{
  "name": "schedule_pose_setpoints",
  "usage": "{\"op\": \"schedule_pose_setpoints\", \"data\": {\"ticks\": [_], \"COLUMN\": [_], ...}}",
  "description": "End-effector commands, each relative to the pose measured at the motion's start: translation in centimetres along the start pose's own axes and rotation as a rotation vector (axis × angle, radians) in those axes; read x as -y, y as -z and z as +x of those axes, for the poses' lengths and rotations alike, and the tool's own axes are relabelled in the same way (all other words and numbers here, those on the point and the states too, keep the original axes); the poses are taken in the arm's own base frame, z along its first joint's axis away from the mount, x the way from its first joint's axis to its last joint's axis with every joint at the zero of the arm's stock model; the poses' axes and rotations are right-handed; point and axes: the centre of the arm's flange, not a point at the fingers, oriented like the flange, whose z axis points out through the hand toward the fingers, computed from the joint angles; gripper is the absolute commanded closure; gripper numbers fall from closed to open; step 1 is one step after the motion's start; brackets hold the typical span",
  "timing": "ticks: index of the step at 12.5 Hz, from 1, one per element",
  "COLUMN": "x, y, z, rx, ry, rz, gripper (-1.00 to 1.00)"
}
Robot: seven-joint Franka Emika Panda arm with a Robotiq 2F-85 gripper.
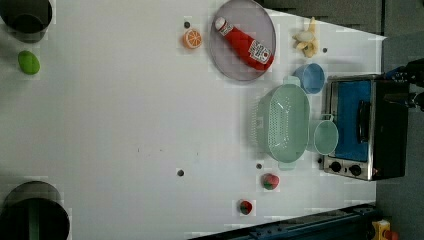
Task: Drag strainer right to left.
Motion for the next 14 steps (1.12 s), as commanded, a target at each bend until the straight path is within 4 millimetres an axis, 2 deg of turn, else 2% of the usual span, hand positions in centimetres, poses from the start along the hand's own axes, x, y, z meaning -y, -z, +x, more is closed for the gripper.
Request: {"op": "schedule_pose_setpoints", "data": {"ticks": [1,3,5,7,9,14], "x": [-14.3,-14.3,-14.1,-13.0,-11.6,-8.6], "y": [4.7,4.7,3.8,1.1,-3.5,-18.4], "z": [-9.2,-9.2,-9.0,-8.2,-7.0,-5.1], "rx": [0.025,0.026,0.038,0.053,0.062,0.050], "ry": [-0.105,-0.105,-0.104,-0.107,-0.154,-0.493], "rz": [-0.025,-0.025,-0.038,-0.055,-0.069,-0.084], "gripper": [-0.60,-0.99,-1.00,-1.00,-1.00,-1.00]}}
